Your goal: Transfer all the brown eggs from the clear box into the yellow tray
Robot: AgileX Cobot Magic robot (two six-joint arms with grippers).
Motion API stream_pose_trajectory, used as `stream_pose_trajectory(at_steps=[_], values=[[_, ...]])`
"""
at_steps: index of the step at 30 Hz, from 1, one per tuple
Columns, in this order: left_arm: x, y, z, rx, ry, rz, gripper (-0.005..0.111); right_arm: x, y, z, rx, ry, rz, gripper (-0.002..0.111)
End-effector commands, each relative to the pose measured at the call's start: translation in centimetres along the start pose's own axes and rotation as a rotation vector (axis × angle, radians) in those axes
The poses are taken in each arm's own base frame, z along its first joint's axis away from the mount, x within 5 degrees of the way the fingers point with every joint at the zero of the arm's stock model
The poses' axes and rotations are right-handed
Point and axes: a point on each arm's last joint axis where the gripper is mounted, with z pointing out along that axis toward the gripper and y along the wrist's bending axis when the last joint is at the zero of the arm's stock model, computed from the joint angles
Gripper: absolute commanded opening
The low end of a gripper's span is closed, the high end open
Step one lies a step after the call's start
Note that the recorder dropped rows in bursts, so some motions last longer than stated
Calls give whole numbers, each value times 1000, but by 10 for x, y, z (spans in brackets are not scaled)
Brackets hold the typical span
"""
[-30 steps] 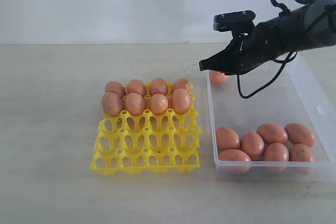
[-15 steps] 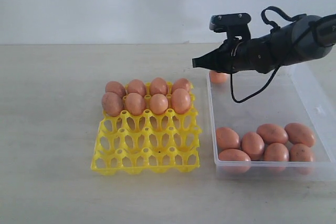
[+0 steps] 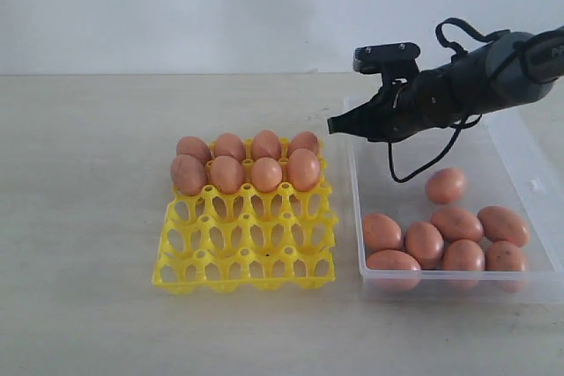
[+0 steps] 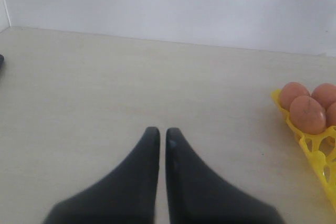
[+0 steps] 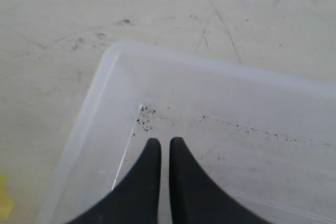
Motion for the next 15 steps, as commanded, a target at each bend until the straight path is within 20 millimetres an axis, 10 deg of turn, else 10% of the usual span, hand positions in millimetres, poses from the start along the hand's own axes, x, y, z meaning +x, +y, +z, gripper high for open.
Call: stream_pose_trajectory(at_steps=[1,7,15], values=[[1,0,0,-3,-1,3,4,-22,1,-24,-2,-61,-21,0],[1,0,0,-3,-1,3,4,-46,0,-69,23,-51,-138,0],[1,0,0,-3,-1,3,4,-22,-6,-198,-49,618,-539,0]])
